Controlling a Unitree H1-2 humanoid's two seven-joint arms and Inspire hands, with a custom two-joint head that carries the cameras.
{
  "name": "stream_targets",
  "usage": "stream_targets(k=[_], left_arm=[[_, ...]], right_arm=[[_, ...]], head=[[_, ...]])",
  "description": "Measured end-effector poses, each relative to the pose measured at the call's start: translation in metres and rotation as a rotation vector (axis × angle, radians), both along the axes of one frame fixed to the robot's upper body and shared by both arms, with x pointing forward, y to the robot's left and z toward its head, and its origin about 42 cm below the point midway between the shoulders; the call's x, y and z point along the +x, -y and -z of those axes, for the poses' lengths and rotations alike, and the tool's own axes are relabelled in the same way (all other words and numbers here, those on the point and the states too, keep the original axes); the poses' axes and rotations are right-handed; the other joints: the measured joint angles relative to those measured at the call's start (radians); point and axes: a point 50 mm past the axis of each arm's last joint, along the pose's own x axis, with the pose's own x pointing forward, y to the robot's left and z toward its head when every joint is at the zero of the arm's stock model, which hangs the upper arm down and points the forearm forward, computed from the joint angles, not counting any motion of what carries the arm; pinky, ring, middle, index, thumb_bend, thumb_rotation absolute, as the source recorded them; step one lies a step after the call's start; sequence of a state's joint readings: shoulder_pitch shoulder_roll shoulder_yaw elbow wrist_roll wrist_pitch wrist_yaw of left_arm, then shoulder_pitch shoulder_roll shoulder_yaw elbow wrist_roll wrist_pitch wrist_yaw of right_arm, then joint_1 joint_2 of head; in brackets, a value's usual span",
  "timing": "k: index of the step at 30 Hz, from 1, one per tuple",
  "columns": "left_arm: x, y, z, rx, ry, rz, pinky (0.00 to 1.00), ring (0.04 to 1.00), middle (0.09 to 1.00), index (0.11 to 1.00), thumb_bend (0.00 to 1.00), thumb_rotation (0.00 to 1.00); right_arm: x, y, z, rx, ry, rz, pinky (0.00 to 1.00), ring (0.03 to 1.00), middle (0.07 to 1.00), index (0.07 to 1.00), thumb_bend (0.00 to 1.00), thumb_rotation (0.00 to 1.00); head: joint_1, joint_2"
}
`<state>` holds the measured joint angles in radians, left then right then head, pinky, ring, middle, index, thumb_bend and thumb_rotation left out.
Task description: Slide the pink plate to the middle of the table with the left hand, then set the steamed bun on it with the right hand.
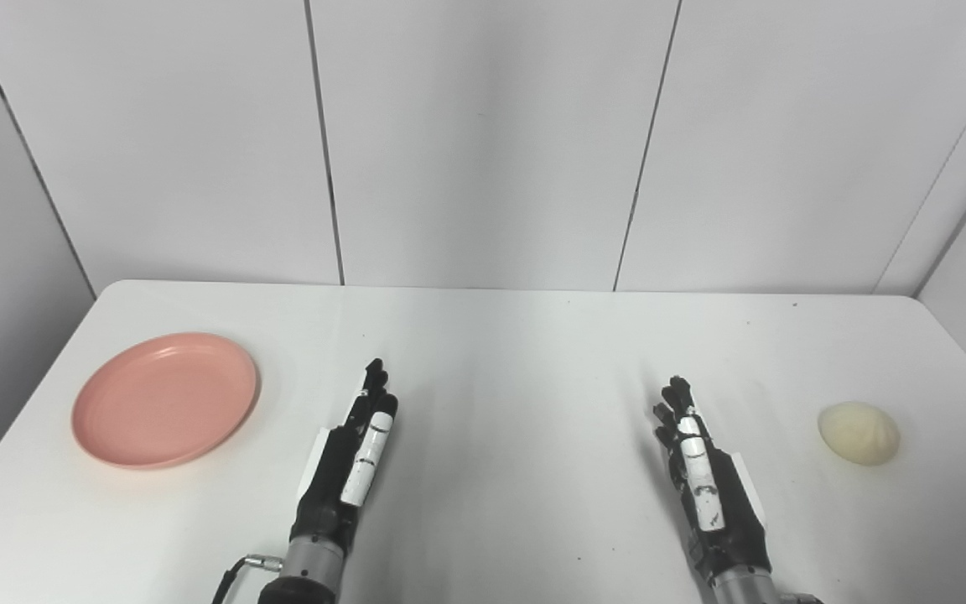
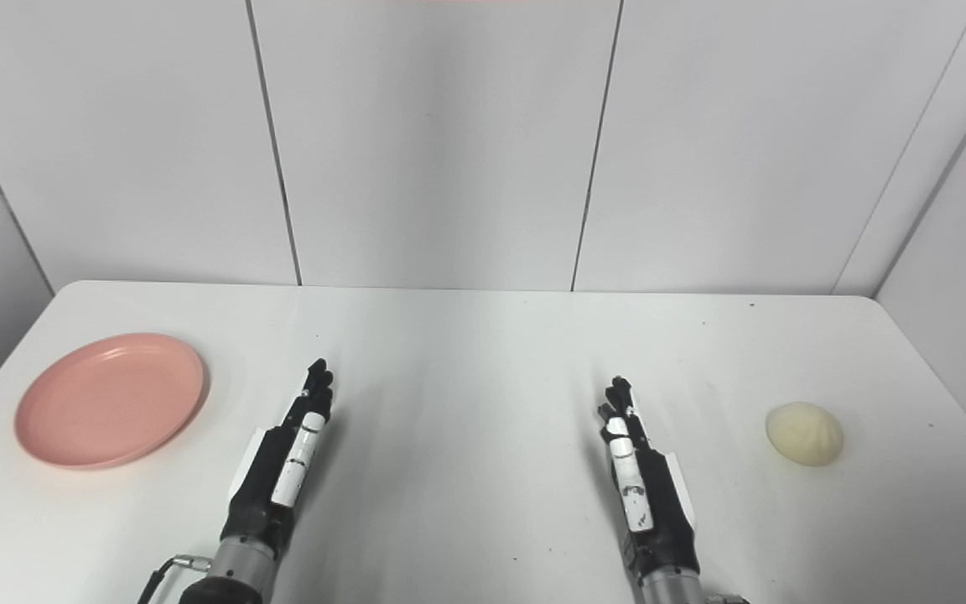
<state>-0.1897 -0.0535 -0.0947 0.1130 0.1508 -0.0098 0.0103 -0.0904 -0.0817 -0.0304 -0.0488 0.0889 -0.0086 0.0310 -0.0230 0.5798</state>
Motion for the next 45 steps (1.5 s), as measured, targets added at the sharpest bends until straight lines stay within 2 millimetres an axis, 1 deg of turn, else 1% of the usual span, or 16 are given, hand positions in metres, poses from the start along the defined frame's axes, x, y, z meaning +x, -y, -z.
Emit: stream_targets(k=[9,12,20,28,33,34,36,37,38,39,40,41,42,43,44,45], left_arm=[[0.000,0.001,0.000,0.001,0.000,-0.001,1.00,1.000,1.000,1.000,0.60,1.00],[0.000,0.001,0.000,0.005,0.001,-0.002,1.00,1.000,1.000,1.000,0.63,1.00],[0.000,0.002,0.000,0.007,0.001,-0.001,1.00,1.000,1.000,1.000,0.62,1.00],[0.000,0.002,0.000,0.008,0.000,0.000,1.00,1.000,1.000,1.000,0.61,1.00],[0.000,0.003,0.000,0.011,0.001,0.003,1.00,1.000,1.000,1.000,0.61,1.00],[0.000,0.003,0.000,0.011,0.001,0.004,1.00,1.000,1.000,1.000,0.61,1.00],[0.000,0.004,0.000,0.012,0.001,0.005,1.00,1.000,1.000,1.000,0.62,1.00],[0.000,0.004,0.000,0.013,0.001,0.005,1.00,1.000,1.000,1.000,0.63,1.00],[0.000,0.004,0.002,0.009,0.001,0.001,1.00,1.000,1.000,1.000,0.62,1.00],[0.001,0.005,0.003,-0.006,0.011,-0.007,1.00,1.000,1.000,1.000,0.61,1.00],[0.003,0.007,0.004,-0.022,0.008,-0.016,1.00,1.000,1.000,1.000,0.64,1.00],[0.008,0.009,0.003,-0.050,0.004,-0.026,1.00,1.000,1.000,1.000,0.65,1.00],[0.014,0.011,0.004,-0.086,-0.005,-0.039,1.00,1.000,1.000,1.000,0.65,1.00],[0.022,0.011,0.003,-0.112,-0.009,-0.053,1.00,1.000,1.000,1.000,0.65,1.00],[0.027,0.010,0.003,-0.126,-0.008,-0.069,1.00,1.000,1.000,1.000,0.65,1.00],[0.033,0.010,0.002,-0.130,-0.005,-0.088,1.00,1.000,1.000,1.000,0.65,1.00]], right_arm=[[0.000,0.000,0.001,-0.015,-0.003,0.006,1.00,0.973,0.989,1.000,0.65,0.97],[0.000,0.000,0.001,-0.016,-0.004,0.006,1.00,0.975,0.991,1.000,0.64,0.97],[0.002,0.001,0.001,-0.017,-0.003,0.008,1.00,0.973,0.991,1.000,0.63,0.98],[0.007,0.002,0.000,-0.012,0.030,0.017,1.00,0.965,0.984,1.000,0.65,0.95],[0.008,0.002,0.000,-0.010,0.032,0.017,1.00,0.962,0.982,1.000,0.65,0.94],[0.008,0.002,0.000,-0.010,0.032,0.017,1.00,0.963,0.983,1.000,0.64,0.94],[0.008,0.002,0.000,-0.010,0.032,0.016,1.00,0.961,0.985,1.000,0.63,0.93],[0.008,0.003,0.000,-0.011,0.032,0.015,1.00,0.961,0.986,1.000,0.63,0.93],[0.009,0.003,0.000,-0.013,0.033,0.013,1.00,0.967,0.991,1.000,0.62,0.93],[0.009,0.005,0.000,-0.017,0.034,0.011,1.00,0.969,0.993,1.000,0.62,0.92],[0.009,0.007,0.000,-0.022,0.034,0.010,1.00,0.973,0.994,1.000,0.61,0.91],[0.009,0.010,0.001,-0.022,0.035,0.004,1.00,0.973,0.994,1.000,0.61,0.89],[0.010,0.012,0.001,-0.018,0.038,-0.003,1.00,0.971,0.992,1.000,0.62,0.87],[0.011,0.013,0.001,-0.012,0.041,-0.008,1.00,0.970,0.991,1.000,0.63,0.86],[0.013,0.014,0.001,-0.004,0.049,-0.009,1.00,0.977,0.996,1.000,0.63,0.86],[0.014,0.015,0.000,0.004,0.058,-0.006,1.00,0.980,0.998,1.000,0.63,0.86]], head=[[0.002,0.002],[0.000,0.002],[0.000,0.002],[0.000,0.002],[0.018,-0.009],[0.046,-0.018],[0.046,-0.018],[0.093,-0.032],[0.094,-0.032],[0.141,-0.049],[0.205,-0.070],[0.212,-0.074],[0.251,-0.089],[0.252,-0.089],[0.285,-0.103],[0.285,-0.103]])
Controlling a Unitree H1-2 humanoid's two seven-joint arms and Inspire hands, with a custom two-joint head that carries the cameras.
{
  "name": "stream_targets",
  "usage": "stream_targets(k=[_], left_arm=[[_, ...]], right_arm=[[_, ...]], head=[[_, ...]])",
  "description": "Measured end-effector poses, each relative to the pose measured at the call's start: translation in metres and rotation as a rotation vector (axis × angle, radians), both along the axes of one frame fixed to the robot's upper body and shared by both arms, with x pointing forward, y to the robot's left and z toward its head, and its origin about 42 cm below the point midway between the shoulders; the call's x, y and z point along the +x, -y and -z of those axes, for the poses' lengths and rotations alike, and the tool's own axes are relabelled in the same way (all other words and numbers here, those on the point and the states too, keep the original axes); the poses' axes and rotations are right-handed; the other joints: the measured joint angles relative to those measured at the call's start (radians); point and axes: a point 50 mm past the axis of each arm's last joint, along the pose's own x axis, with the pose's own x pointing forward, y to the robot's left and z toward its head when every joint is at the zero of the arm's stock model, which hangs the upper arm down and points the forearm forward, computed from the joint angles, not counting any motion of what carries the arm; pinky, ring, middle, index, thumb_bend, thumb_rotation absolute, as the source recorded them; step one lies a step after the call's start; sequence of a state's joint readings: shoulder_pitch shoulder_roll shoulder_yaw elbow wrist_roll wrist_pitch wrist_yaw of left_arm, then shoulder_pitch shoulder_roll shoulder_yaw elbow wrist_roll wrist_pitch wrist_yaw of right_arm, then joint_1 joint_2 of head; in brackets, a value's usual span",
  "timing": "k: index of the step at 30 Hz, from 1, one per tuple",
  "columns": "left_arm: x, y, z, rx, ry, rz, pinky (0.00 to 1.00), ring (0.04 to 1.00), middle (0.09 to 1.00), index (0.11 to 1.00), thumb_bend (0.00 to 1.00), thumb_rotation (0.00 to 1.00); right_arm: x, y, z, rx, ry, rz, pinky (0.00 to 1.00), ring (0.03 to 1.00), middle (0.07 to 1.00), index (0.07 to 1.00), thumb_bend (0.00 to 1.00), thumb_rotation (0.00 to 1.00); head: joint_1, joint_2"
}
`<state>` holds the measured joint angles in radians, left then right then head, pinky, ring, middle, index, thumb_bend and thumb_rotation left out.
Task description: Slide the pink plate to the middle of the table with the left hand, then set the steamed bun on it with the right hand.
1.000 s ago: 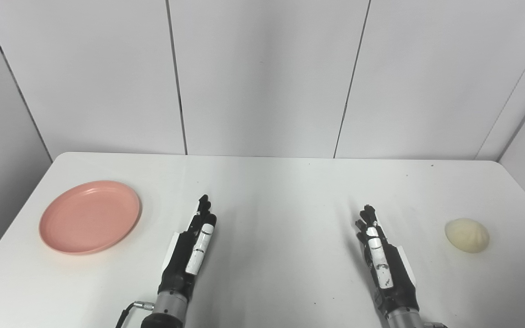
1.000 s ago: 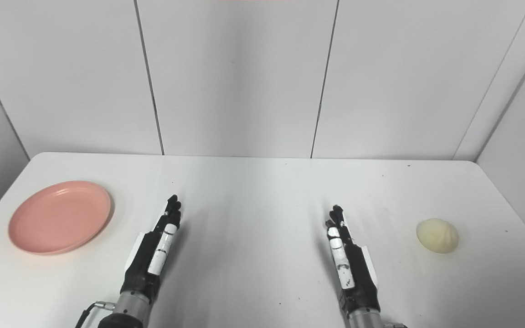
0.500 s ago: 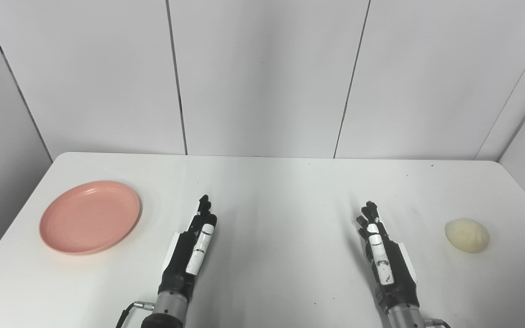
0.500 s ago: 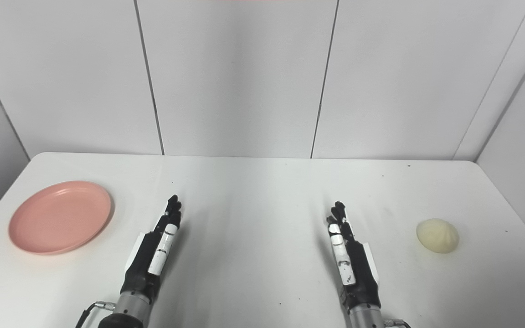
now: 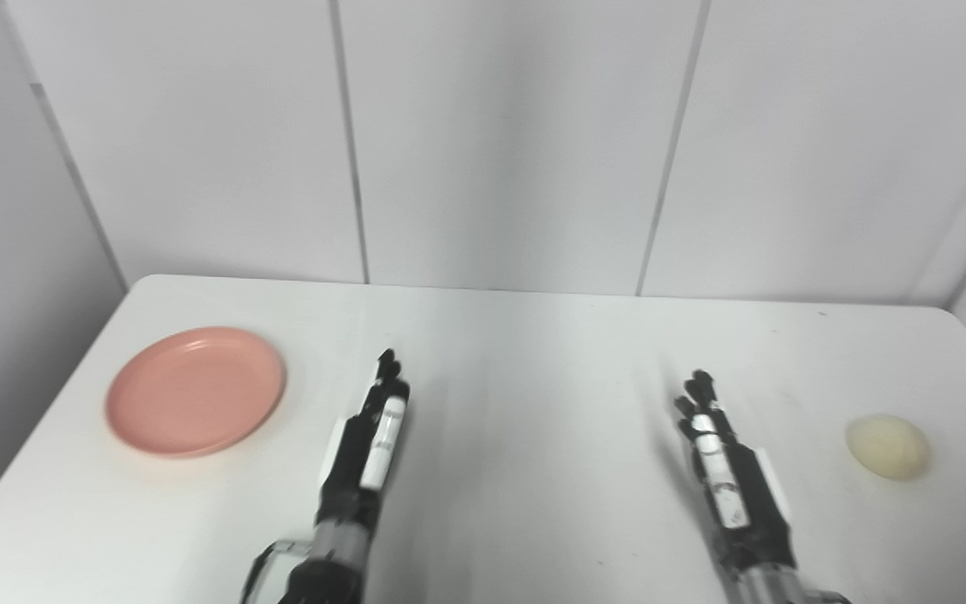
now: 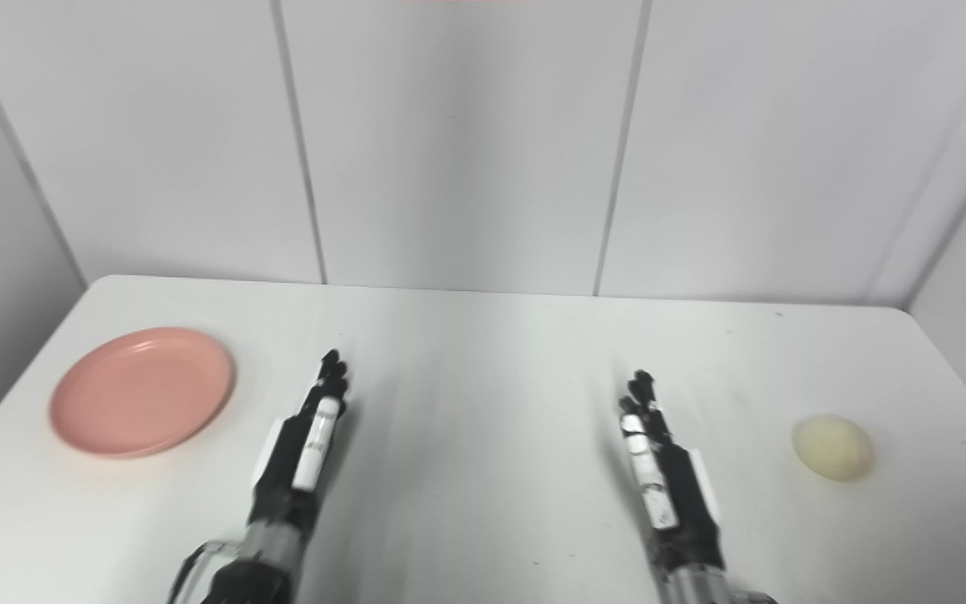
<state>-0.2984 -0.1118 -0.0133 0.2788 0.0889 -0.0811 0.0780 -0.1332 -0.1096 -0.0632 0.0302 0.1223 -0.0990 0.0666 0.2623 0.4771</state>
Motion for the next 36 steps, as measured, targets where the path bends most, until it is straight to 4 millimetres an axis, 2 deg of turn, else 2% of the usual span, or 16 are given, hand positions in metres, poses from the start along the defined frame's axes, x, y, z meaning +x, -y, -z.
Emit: stream_targets(k=[2,6,10,13,19,22,28,34,36], left_arm=[[0.010,-0.003,-0.002,-0.008,0.017,-0.036,1.00,1.000,1.000,0.994,0.68,1.00],[0.021,-0.011,-0.006,-0.039,0.044,-0.099,1.00,0.989,0.967,0.965,0.63,1.00],[0.024,-0.028,-0.008,-0.072,0.062,-0.158,1.00,0.974,0.947,0.950,0.65,1.00],[0.026,-0.050,-0.017,-0.086,0.082,-0.211,1.00,0.962,0.920,0.919,0.68,1.00],[0.032,-0.088,-0.063,-0.071,0.192,-0.270,1.00,0.903,0.862,0.862,0.73,1.00],[0.035,-0.103,-0.078,-0.062,0.221,-0.296,1.00,0.891,0.868,0.861,0.67,1.00],[0.033,-0.132,-0.082,-0.104,0.224,-0.351,1.00,0.863,0.847,0.852,0.65,1.00],[0.032,-0.170,-0.095,-0.121,0.256,-0.429,0.91,0.822,0.807,0.815,0.63,1.00],[0.036,-0.184,-0.092,-0.123,0.249,-0.458,0.94,0.827,0.808,0.824,0.66,1.00]], right_arm=[[0.004,0.003,-0.002,0.002,0.024,0.002,1.00,0.980,0.998,1.000,0.61,0.88],[0.007,0.011,-0.004,-0.011,0.057,0.001,1.00,0.995,1.000,1.000,0.53,0.92],[0.007,0.012,-0.005,-0.009,0.058,-0.001,1.00,1.000,1.000,1.000,0.49,0.93],[0.006,0.012,-0.006,-0.005,0.062,0.000,1.00,1.000,1.000,1.000,0.44,0.95],[0.003,0.012,-0.006,-0.002,0.062,0.005,1.00,1.000,1.000,1.000,0.40,0.97],[0.003,0.011,-0.006,0.002,0.059,0.003,1.00,1.000,1.000,1.000,0.40,0.98],[0.002,0.011,-0.006,0.007,0.057,-0.001,1.00,1.000,1.000,1.000,0.38,0.95],[-0.004,0.012,-0.005,0.007,0.043,0.001,1.00,1.000,1.000,1.000,0.39,0.95],[-0.004,0.012,-0.005,0.005,0.041,0.000,1.00,1.000,1.000,1.000,0.38,0.96]], head=[[0.020,-0.009],[0.081,-0.040],[0.087,-0.046],[0.091,-0.051],[0.095,-0.057],[0.095,-0.058],[0.104,-0.057],[0.112,-0.052],[0.115,-0.052]])
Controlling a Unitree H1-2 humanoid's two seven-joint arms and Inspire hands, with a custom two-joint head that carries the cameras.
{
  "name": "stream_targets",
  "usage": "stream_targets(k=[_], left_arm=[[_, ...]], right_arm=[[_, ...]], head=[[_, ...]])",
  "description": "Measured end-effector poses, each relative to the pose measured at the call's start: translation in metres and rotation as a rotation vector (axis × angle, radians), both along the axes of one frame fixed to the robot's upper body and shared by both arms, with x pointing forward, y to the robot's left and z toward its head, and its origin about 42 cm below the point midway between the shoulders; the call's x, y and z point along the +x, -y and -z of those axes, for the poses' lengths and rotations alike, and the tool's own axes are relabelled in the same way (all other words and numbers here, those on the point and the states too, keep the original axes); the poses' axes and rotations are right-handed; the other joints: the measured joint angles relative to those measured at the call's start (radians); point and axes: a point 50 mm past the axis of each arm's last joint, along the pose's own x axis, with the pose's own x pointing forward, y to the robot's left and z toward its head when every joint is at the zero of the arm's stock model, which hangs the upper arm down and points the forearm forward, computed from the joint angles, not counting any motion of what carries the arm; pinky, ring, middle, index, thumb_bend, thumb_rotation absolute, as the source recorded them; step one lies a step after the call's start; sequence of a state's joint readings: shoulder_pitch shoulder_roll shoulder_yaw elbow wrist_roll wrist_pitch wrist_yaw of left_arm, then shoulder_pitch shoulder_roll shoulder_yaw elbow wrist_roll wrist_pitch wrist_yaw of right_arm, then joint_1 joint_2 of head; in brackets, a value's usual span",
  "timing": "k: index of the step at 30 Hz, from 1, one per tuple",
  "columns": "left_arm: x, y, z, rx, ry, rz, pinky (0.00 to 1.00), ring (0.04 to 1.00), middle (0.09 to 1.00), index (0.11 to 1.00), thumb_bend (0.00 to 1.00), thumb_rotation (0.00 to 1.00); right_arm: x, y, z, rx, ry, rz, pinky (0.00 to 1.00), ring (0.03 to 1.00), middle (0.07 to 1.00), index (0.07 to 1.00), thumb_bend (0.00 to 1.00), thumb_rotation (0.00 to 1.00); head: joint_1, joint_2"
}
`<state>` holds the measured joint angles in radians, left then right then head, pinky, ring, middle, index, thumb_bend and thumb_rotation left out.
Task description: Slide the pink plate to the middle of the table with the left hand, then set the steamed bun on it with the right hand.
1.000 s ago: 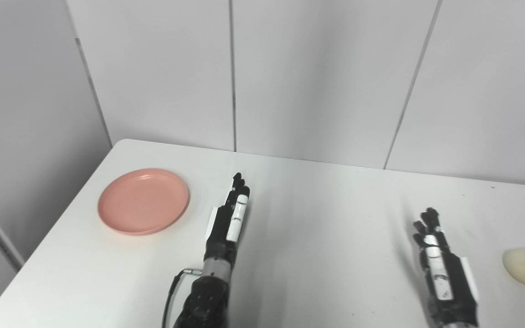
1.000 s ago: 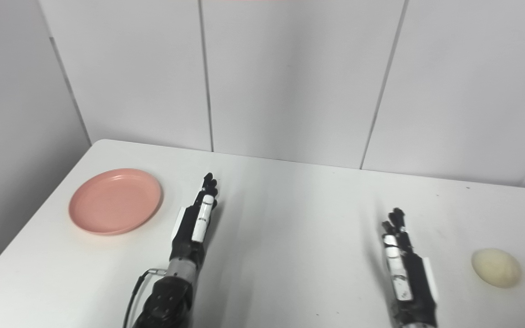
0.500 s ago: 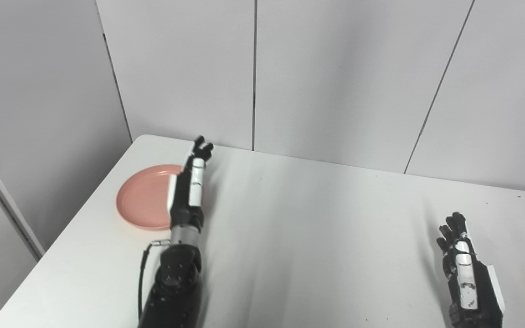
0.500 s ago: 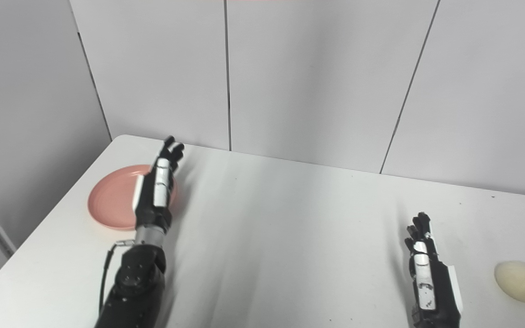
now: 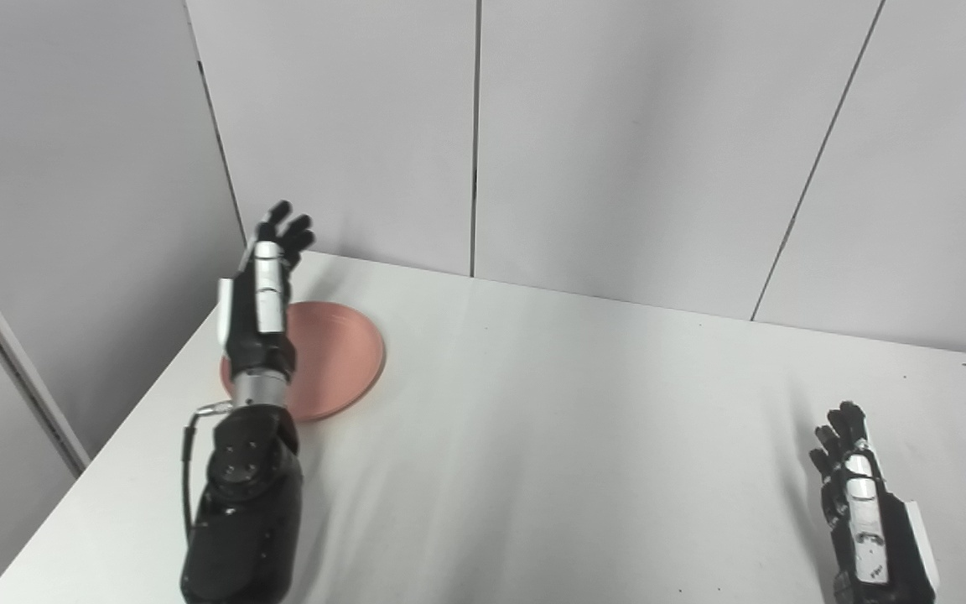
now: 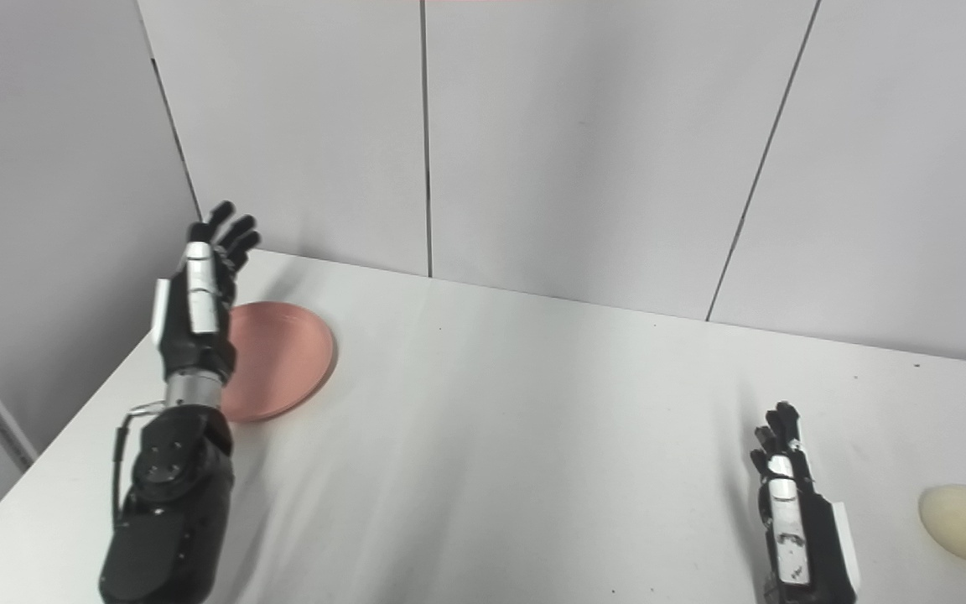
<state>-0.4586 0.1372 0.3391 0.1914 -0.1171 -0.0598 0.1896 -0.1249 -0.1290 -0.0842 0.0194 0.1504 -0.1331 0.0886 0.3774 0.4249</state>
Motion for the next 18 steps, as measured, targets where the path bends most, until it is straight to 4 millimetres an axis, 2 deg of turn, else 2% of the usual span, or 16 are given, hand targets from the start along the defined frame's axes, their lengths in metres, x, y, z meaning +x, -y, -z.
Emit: stream_targets(k=[4,7,10,14,18], left_arm=[[0.004,-0.024,0.011,-0.014,-0.035,-0.062,0.95,0.818,0.786,0.811,0.65,1.00],[0.004,-0.036,0.023,-0.028,-0.064,-0.110,0.92,0.799,0.769,0.797,0.64,1.00],[0.004,-0.053,0.034,-0.023,-0.112,-0.139,0.96,0.825,0.786,0.815,0.66,1.00],[0.003,-0.072,0.034,-0.007,-0.130,-0.156,1.00,0.849,0.798,0.820,0.70,1.00],[0.003,-0.080,0.043,-0.036,-0.162,-0.160,1.00,0.854,0.801,0.822,0.70,1.00]], right_arm=[[0.000,0.000,0.000,-0.006,-0.001,-0.002,1.00,1.000,1.000,1.000,0.40,0.96],[0.000,0.000,0.000,-0.008,-0.003,-0.006,1.00,1.000,1.000,1.000,0.40,0.97],[0.000,0.001,0.000,-0.005,-0.012,-0.008,1.00,1.000,1.000,1.000,0.39,0.96],[0.000,0.002,0.000,-0.003,-0.016,-0.006,1.00,1.000,1.000,1.000,0.39,0.95],[0.000,0.002,0.000,-0.005,-0.017,-0.005,1.00,1.000,1.000,1.000,0.37,0.96]], head=[[0.003,0.002],[0.003,0.003],[0.008,0.003],[0.009,0.005],[0.011,0.006]])
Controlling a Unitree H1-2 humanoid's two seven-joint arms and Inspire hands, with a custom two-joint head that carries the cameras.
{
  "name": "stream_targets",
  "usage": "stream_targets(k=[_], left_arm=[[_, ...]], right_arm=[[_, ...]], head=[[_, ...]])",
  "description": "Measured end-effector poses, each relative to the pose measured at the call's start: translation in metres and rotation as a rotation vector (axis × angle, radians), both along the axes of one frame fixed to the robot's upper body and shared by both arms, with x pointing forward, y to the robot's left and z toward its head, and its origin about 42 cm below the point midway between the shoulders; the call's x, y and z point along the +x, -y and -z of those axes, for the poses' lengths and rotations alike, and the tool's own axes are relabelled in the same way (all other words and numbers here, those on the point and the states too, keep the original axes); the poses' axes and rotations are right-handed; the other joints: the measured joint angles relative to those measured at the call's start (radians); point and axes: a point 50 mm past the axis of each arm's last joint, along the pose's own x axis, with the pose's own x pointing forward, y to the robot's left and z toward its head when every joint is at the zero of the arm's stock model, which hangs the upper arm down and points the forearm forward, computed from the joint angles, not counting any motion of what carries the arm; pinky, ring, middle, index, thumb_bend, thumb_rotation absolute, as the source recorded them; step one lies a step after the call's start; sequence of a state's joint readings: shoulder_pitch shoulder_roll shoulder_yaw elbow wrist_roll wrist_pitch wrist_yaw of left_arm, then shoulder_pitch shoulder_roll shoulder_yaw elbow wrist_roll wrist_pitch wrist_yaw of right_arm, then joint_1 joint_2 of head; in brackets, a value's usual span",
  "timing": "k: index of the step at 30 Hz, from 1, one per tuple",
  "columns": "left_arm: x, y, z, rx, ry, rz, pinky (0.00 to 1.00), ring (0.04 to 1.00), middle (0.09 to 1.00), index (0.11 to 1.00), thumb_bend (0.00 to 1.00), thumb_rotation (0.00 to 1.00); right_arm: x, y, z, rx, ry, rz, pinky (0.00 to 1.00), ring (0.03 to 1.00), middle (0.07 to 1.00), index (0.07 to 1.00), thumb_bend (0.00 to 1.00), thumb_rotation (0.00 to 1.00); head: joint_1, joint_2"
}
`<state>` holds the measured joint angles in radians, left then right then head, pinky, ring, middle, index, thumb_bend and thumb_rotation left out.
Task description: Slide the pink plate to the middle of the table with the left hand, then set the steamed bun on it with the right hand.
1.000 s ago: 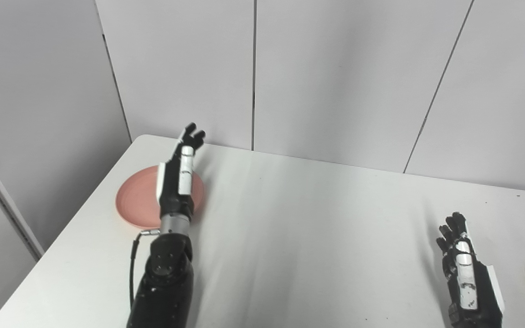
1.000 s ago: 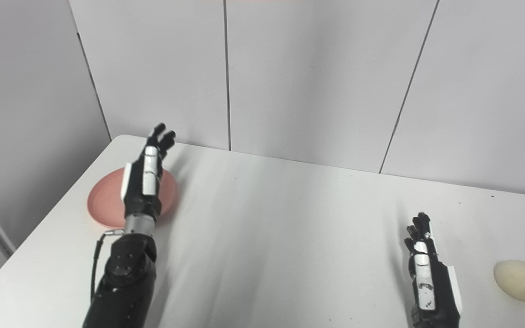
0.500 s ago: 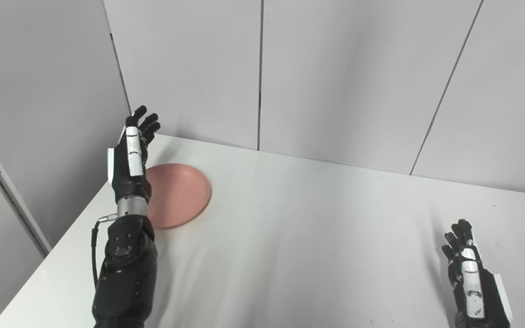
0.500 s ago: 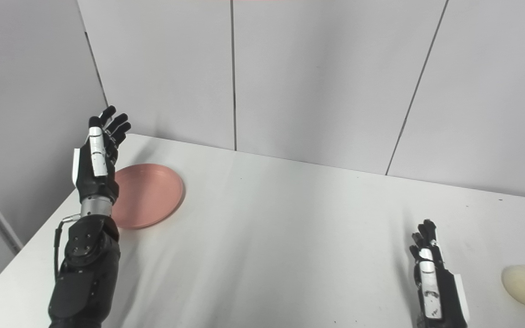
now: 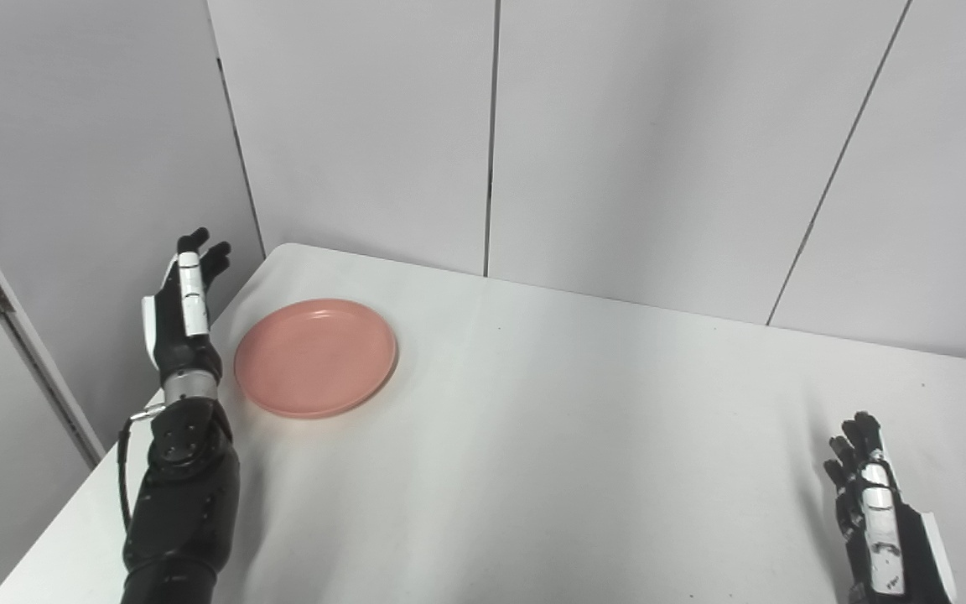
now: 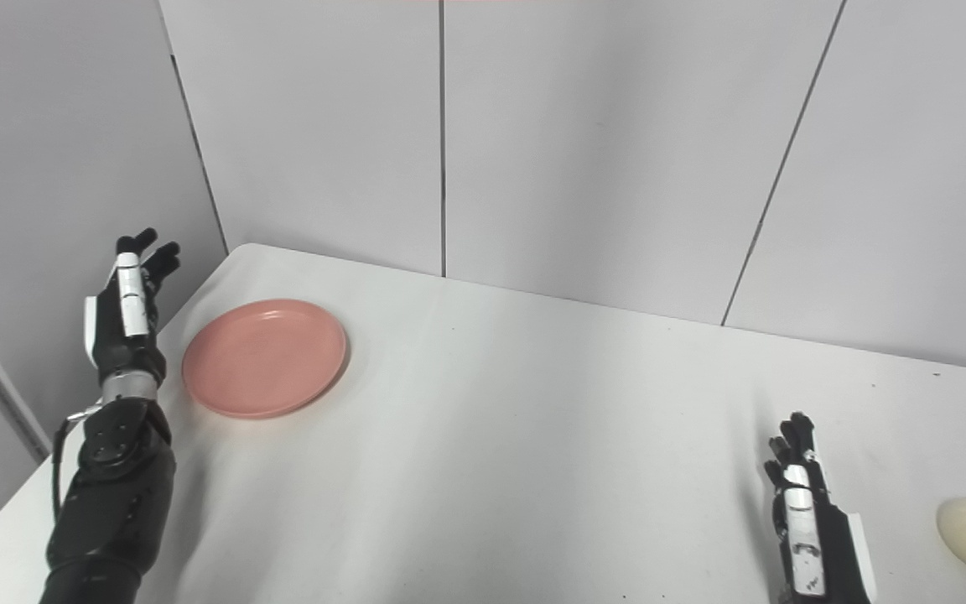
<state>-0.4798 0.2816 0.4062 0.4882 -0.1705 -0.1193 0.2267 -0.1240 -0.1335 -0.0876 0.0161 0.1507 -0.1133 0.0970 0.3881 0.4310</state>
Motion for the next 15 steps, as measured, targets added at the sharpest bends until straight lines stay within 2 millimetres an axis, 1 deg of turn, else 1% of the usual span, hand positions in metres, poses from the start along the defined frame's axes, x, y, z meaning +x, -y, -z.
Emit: stream_targets(k=[6,11,15], left_arm=[[0.001,0.001,0.013,-0.013,-0.046,0.025,1.00,0.873,0.826,0.840,0.70,1.00],[0.002,0.002,0.016,-0.010,-0.058,0.035,1.00,0.878,0.830,0.842,0.71,1.00],[0.004,0.005,0.018,-0.012,-0.094,0.063,1.00,0.889,0.822,0.833,0.71,1.00]], right_arm=[[-0.002,0.000,0.000,-0.001,-0.010,-0.002,1.00,1.000,1.000,1.000,0.39,0.97],[-0.005,0.001,0.000,0.002,-0.015,-0.003,1.00,1.000,1.000,1.000,0.37,0.97],[-0.005,0.001,0.000,-0.002,-0.015,-0.003,1.00,1.000,1.000,1.000,0.34,0.98]], head=[[0.003,0.003],[0.006,0.006],[0.006,0.006]])
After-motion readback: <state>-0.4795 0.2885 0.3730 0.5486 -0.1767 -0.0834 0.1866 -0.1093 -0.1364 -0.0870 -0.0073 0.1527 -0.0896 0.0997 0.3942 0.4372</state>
